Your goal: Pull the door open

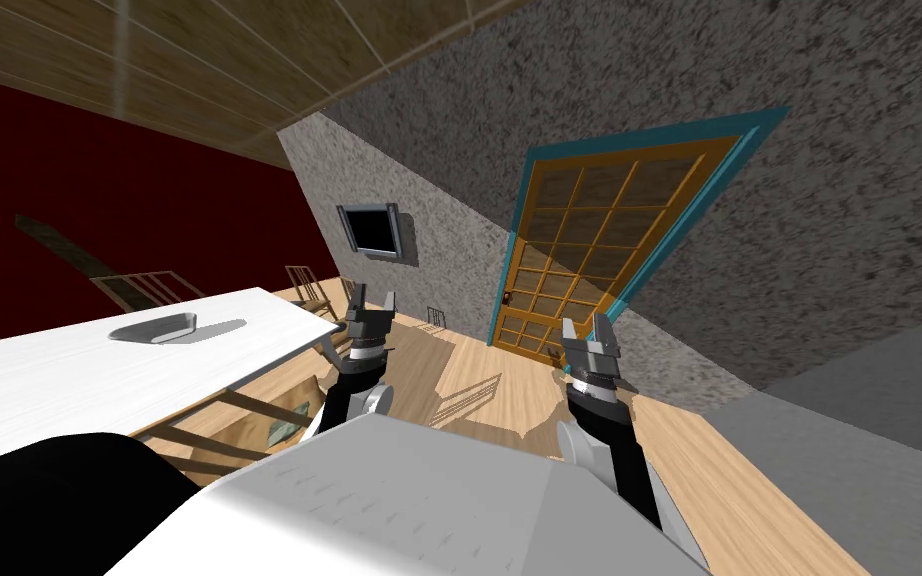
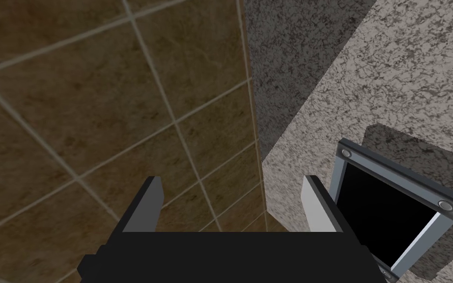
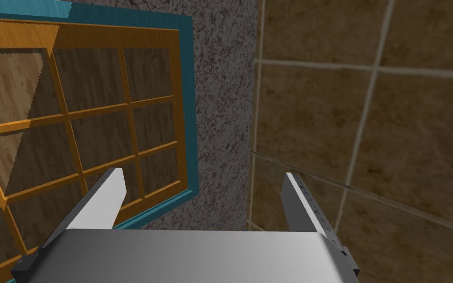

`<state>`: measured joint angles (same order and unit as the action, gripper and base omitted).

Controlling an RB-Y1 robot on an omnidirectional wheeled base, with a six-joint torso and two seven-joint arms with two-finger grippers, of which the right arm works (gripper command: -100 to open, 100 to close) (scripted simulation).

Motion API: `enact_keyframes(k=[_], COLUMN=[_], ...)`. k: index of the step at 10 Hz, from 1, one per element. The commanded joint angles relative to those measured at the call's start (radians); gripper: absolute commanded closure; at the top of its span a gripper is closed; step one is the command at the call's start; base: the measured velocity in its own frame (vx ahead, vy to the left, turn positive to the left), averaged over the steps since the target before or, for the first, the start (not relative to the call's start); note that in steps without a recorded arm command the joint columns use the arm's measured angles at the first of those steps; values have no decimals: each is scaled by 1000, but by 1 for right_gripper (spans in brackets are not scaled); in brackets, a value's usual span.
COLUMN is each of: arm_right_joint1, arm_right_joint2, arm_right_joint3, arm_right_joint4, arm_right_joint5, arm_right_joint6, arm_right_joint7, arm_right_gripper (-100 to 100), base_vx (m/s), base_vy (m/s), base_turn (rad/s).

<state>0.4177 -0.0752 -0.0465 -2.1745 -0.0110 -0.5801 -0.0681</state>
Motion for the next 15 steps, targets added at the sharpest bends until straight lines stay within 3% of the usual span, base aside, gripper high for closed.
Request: enact_keyframes(k=[1,15], arm_right_joint1=[-13,-109], arm_right_joint2=[-1,-37], arm_right_joint3=[3,3], arm_right_joint4=[38,386], arm_right_joint5=[-20,-248], arm_right_joint6=[-11,-99], arm_right_joint7=[-25,-284], arm_right_gripper=[-100,-100], base_vx=[85,90], base_vy=[-23,-24], base_turn=[87,100])
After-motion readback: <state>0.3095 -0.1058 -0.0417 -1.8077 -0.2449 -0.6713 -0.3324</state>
